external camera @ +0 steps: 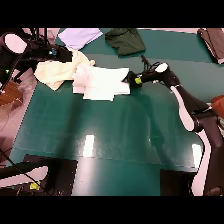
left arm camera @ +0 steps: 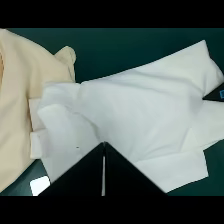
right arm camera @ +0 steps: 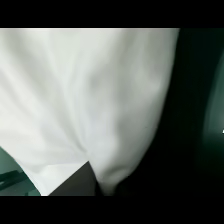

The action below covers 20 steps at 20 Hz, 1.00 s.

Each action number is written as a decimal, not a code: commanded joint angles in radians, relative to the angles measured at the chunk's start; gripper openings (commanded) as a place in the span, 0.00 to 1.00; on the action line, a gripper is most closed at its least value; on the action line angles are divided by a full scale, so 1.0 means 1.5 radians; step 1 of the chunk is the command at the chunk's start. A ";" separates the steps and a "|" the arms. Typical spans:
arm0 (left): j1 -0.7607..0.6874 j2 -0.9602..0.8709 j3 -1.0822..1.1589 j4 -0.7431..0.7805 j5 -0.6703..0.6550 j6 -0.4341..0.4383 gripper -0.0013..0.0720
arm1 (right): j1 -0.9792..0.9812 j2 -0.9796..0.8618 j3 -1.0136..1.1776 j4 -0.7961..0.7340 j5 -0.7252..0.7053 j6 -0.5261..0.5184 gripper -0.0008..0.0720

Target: Fold the shirts.

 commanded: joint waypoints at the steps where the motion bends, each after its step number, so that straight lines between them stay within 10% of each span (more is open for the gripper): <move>1: 0.000 0.002 0.000 0.000 -0.008 0.000 0.05 | -0.003 0.018 0.004 0.124 -0.020 -0.057 0.03; 12: 0.000 0.037 0.001 -0.003 -0.054 -0.015 0.05 | -0.318 0.384 -0.063 0.132 -0.010 0.047 0.03; 20: 0.000 0.072 0.006 -0.011 -0.019 -0.032 0.05 | -0.688 0.580 -0.053 -0.065 0.215 0.290 0.03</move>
